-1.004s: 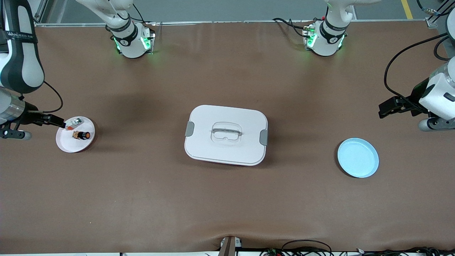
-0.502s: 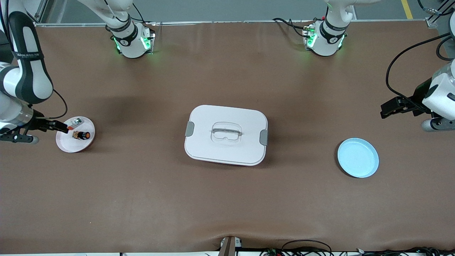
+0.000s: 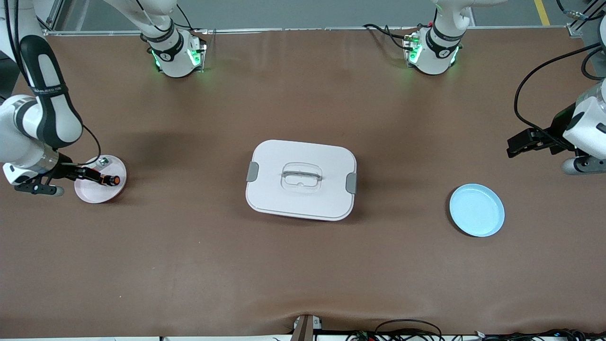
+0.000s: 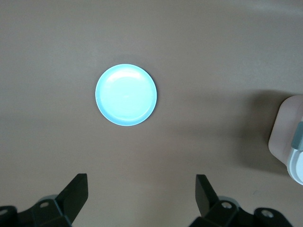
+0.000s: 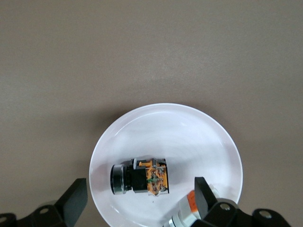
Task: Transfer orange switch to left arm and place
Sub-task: 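Lower the right gripper and grasp the black-and-orange switch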
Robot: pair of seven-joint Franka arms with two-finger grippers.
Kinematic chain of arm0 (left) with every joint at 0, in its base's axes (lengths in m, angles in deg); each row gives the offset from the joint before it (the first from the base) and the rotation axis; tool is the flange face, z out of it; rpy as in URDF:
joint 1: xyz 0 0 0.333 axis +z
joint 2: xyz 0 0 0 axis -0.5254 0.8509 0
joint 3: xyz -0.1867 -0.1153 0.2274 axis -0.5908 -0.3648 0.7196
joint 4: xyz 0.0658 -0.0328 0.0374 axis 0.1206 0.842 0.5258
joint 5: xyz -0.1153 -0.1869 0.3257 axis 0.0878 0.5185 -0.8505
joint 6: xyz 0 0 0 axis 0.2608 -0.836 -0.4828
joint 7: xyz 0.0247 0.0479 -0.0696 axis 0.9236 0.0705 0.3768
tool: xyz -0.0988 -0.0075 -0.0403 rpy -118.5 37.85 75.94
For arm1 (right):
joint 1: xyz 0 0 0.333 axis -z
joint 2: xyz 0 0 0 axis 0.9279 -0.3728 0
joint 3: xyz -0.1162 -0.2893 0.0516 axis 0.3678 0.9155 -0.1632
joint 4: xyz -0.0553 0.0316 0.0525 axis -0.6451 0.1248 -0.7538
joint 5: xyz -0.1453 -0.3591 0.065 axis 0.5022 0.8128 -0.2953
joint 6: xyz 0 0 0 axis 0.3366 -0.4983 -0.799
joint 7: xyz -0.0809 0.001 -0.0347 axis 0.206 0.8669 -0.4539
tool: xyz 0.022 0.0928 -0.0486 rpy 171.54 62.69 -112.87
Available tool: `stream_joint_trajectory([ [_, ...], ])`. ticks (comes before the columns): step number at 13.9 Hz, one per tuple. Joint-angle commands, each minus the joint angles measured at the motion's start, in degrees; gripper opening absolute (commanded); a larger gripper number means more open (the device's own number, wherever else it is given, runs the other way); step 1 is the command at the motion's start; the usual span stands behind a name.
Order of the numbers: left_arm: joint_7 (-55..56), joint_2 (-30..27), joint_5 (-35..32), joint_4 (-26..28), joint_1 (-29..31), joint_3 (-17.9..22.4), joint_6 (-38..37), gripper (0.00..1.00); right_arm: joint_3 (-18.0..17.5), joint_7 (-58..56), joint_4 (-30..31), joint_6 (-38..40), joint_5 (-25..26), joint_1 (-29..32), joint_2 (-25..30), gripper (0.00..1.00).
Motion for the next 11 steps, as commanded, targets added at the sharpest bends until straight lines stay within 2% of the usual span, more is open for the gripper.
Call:
stream_joint_trajectory([
  [1, -0.5, -0.7, 0.9, -0.2, 0.3, 0.0, -0.8, 1.0, -1.0, -4.2, 2.2, -3.1, -1.1, 0.8, -0.8, 1.0],
  [11, -0.4, -0.7, 1.2, -0.5, 0.3, 0.0, -0.8, 1.0, -1.6, -5.7, 1.8, -4.8, -1.7, 0.8, -4.9, 1.0],
])
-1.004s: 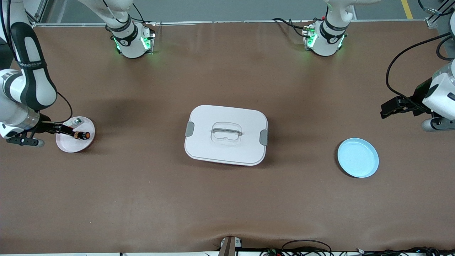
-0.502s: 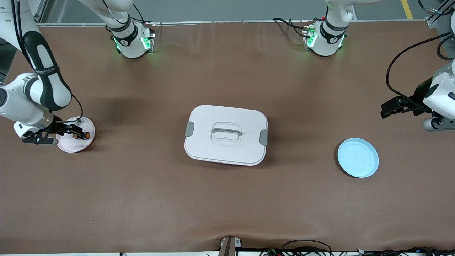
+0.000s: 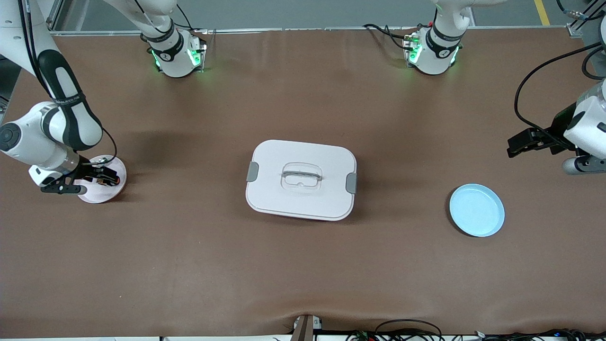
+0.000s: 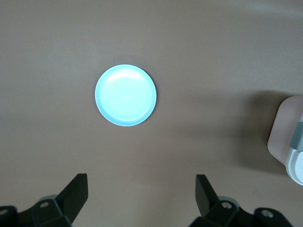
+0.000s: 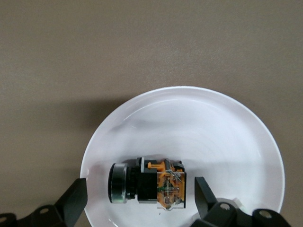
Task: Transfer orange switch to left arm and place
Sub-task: 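Lower the right gripper and grasp the black-and-orange switch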
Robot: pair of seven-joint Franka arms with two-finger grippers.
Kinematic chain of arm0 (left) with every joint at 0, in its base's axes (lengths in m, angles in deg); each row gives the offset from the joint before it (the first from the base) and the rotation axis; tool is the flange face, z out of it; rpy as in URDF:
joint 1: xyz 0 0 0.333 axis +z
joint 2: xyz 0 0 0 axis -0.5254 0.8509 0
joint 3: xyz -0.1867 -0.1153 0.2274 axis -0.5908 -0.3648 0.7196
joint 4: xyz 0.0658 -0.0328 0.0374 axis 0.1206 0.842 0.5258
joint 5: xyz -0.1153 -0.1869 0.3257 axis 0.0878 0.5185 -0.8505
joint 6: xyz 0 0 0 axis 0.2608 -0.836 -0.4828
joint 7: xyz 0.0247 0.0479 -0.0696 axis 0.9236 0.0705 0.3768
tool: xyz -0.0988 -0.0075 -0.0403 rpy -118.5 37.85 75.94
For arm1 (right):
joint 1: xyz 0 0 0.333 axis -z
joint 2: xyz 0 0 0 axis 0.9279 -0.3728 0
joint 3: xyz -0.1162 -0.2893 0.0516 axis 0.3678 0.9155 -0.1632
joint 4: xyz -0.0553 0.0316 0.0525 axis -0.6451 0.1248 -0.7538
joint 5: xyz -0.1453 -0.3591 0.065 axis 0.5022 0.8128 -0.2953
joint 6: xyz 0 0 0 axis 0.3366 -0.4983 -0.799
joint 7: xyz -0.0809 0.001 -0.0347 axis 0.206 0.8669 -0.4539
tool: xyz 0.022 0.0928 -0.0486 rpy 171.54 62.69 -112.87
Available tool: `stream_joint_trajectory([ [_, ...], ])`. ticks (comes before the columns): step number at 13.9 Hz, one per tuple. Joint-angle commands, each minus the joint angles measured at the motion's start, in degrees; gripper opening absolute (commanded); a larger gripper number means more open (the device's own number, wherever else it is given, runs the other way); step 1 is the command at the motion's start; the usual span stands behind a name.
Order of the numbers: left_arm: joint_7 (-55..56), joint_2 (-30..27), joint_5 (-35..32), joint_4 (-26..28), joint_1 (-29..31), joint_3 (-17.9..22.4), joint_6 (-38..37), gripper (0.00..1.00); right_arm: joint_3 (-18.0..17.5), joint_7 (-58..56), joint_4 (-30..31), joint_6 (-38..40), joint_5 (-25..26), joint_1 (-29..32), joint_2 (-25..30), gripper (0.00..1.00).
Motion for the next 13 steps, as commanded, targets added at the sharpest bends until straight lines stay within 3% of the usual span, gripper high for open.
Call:
stream_joint_trajectory([
  [1, -0.4, -0.7, 1.0, -0.4, 0.1, -0.1, -0.8, 1.0, -0.7, -1.3, -0.5, -0.5, -1.2, 0.8, -1.1, 1.0],
  [13, -0.6, -0.7, 0.9, -0.5, 0.2, -0.1, -0.6, 1.0, -0.7, -1.2, -1.2, -0.3, -1.2, 1.0, -2.7, 1.0],
])
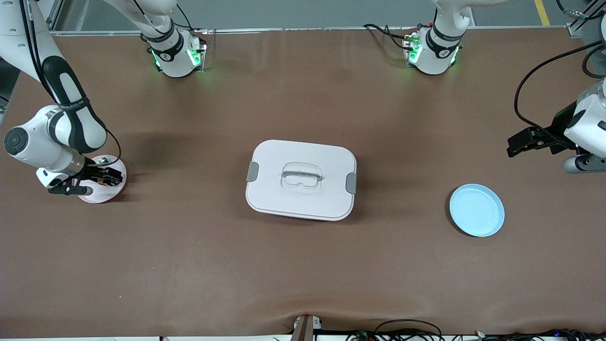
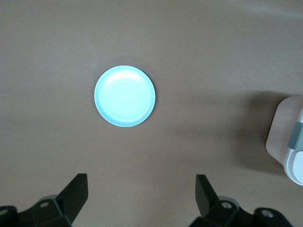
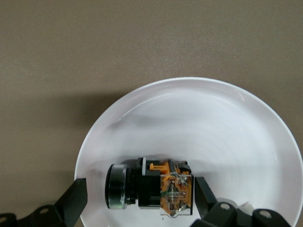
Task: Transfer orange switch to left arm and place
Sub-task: 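Lower the right gripper and grasp the black-and-orange switch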
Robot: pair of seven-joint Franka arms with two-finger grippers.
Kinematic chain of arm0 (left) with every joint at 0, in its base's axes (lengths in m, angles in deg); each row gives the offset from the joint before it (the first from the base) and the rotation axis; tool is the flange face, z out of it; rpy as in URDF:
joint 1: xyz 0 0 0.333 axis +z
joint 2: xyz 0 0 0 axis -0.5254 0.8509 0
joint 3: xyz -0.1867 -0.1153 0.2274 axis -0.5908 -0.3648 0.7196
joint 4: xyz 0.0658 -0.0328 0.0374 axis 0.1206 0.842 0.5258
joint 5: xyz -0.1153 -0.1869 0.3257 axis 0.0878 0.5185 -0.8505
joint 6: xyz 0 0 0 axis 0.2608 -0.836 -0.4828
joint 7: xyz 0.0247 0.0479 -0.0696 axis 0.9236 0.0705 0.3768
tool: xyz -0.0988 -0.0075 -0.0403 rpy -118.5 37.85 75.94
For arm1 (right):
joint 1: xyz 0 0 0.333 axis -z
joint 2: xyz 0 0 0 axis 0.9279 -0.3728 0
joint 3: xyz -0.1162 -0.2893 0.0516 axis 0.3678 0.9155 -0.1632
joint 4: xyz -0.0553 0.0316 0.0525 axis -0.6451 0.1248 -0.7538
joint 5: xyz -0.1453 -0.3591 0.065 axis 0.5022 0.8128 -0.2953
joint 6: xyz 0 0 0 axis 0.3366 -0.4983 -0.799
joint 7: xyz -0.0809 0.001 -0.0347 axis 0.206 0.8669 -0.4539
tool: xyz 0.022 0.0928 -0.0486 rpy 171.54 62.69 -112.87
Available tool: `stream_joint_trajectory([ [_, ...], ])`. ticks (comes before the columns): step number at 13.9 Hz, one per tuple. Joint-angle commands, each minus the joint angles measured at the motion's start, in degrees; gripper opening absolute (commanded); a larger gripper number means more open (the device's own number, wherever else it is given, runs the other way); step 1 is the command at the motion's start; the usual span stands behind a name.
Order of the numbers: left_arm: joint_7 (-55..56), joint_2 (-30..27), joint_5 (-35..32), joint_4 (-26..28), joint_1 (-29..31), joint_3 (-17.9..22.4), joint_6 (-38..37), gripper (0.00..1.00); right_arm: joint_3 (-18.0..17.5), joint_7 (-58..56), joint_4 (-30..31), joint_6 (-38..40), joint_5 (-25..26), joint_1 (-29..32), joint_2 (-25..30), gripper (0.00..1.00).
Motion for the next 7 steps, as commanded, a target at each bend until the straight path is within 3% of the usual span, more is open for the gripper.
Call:
stream_joint_trajectory([
  [1, -0.5, -0.6, 1.0, -0.4, 0.2, 0.0, -0.6, 1.0, -0.6, -1.1, -1.0, 0.0, -1.0, 1.1, -0.9, 1.0],
  [7, -0.6, -0.5, 1.3, -0.4, 0.3, 0.0, -0.6, 1.0, -0.7, -1.1, -1.0, -0.1, -1.0, 1.5, -1.0, 1.0],
])
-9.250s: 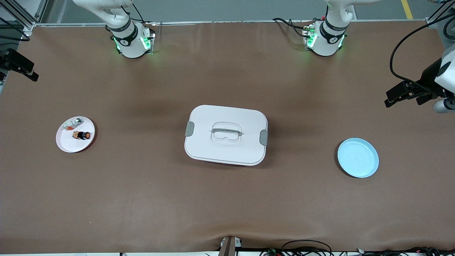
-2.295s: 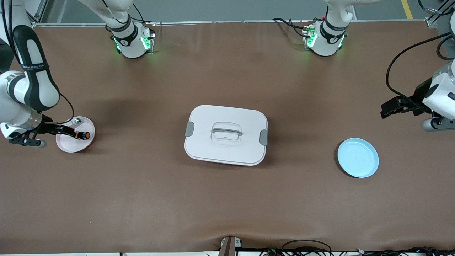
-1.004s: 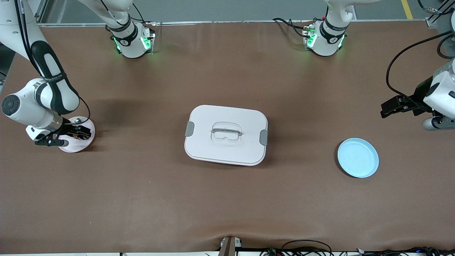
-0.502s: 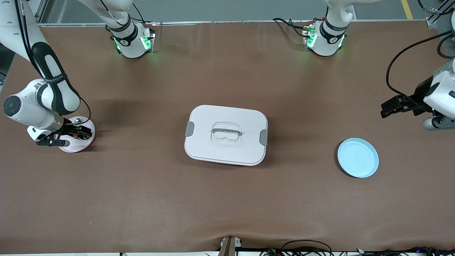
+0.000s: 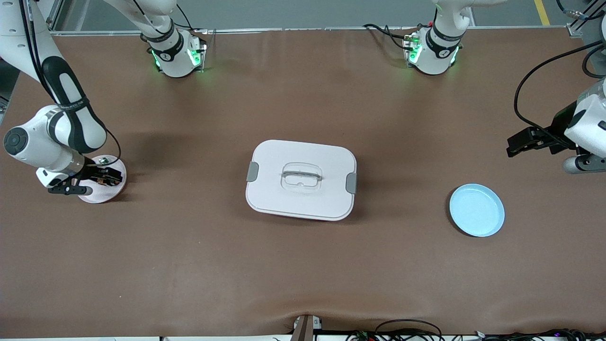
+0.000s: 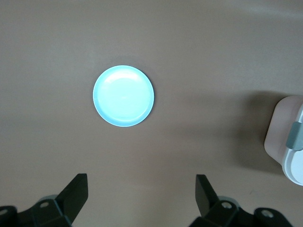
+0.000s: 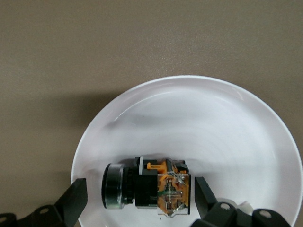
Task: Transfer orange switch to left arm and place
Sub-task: 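Lower the right gripper and grasp the black-and-orange switch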
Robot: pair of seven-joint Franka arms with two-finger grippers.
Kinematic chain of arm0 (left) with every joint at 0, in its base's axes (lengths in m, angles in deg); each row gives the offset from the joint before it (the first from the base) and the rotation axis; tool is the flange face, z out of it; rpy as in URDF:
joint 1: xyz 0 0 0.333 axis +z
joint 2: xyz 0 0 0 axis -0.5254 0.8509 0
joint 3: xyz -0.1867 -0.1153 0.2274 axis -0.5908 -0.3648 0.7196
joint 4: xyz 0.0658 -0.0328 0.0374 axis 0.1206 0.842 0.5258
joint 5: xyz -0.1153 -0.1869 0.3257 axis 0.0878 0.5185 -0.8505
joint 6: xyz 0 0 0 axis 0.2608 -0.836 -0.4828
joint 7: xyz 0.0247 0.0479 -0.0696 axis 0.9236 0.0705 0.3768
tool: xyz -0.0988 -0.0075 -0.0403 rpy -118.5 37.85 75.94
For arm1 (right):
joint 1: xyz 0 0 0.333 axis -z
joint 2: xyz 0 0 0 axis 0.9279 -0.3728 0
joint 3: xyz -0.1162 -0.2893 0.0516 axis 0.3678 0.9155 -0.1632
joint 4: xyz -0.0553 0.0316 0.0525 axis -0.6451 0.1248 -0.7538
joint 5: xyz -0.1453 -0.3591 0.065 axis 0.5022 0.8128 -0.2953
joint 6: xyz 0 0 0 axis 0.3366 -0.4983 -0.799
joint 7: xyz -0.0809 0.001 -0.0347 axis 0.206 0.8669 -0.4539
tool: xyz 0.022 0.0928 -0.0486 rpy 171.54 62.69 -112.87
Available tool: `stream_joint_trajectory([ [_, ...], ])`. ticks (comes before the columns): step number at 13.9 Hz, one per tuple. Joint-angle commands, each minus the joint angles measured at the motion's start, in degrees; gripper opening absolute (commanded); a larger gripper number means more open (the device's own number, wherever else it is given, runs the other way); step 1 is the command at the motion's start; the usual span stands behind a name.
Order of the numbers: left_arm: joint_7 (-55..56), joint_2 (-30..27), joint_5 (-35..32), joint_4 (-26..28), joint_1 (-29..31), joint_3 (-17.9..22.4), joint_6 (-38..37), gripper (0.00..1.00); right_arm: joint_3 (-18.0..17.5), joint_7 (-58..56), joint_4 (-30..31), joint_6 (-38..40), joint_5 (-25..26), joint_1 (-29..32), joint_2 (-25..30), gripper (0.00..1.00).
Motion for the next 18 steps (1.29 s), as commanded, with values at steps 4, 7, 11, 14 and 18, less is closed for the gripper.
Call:
stream_joint_trajectory([
  [4, -0.9, -0.5, 0.9, -0.4, 0.4, 0.2, -0.6, 1.0, -0.7, -1.1, -1.0, -0.1, -1.0, 1.4, -0.9, 1.0],
  [7, -0.9, -0.5, 0.9, -0.4, 0.4, 0.3, -0.6, 1.0, -0.7, -1.1, -1.0, 0.1, -1.0, 1.2, -0.9, 0.12],
  [11, -0.9, -0.5, 0.9, -0.4, 0.4, 0.3, -0.6, 1.0, -0.7, -0.4, -1.0, 0.3, -1.0, 1.4, -0.8, 0.0],
  [14, -0.8, -0.5, 0.9, -0.4, 0.4, 0.2, -0.6, 1.0, -0.7, -0.5, -2.4, 2.5, -1.1, 1.2, -0.4, 0.0],
  [18, -1.1, -0.6, 1.2, -0.4, 0.2, -0.1, -0.6, 1.0, -0.7, 1.4, -10.7, 20.7, -1.1, 0.7, 1.9, 0.0],
])
